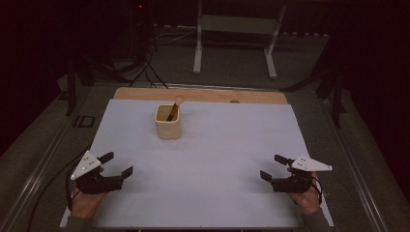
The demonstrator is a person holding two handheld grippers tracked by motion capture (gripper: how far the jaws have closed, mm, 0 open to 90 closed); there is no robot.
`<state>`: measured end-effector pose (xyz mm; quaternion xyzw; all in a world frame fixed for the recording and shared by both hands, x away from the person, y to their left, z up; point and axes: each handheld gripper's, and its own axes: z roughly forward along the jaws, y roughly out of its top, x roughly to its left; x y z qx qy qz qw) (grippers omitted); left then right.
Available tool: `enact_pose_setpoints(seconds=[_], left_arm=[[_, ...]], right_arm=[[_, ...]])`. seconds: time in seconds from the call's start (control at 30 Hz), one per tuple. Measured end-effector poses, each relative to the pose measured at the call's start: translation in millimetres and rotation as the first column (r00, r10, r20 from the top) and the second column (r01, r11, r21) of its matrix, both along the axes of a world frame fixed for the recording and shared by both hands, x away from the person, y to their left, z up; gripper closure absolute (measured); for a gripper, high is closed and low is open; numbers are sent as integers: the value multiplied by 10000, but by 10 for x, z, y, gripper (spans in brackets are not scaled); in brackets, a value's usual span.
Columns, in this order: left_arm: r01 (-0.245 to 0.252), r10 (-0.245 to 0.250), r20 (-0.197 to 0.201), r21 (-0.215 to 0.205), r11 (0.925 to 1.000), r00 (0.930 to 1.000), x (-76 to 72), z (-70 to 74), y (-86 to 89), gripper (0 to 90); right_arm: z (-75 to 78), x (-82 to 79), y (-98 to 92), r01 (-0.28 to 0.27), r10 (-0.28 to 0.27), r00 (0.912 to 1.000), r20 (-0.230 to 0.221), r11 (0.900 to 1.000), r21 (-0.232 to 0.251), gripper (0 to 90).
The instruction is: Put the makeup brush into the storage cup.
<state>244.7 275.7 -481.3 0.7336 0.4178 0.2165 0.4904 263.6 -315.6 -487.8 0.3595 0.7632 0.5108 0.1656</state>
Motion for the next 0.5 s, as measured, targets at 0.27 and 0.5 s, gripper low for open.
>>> enact_pose_setpoints(seconds=[0.27, 0.5], left_arm=[[-543, 543, -82, -56, 9985, 9985, -17, -60, 97, 100], [-636, 636, -236, 15, 9980, 9977, 4, -92, 77, 100]], right_arm=[[-33, -99, -9, 260, -257, 9996, 86, 9992, -297, 113], [-44, -112, -33, 535, -530, 9985, 140, 9980, -324, 113]])
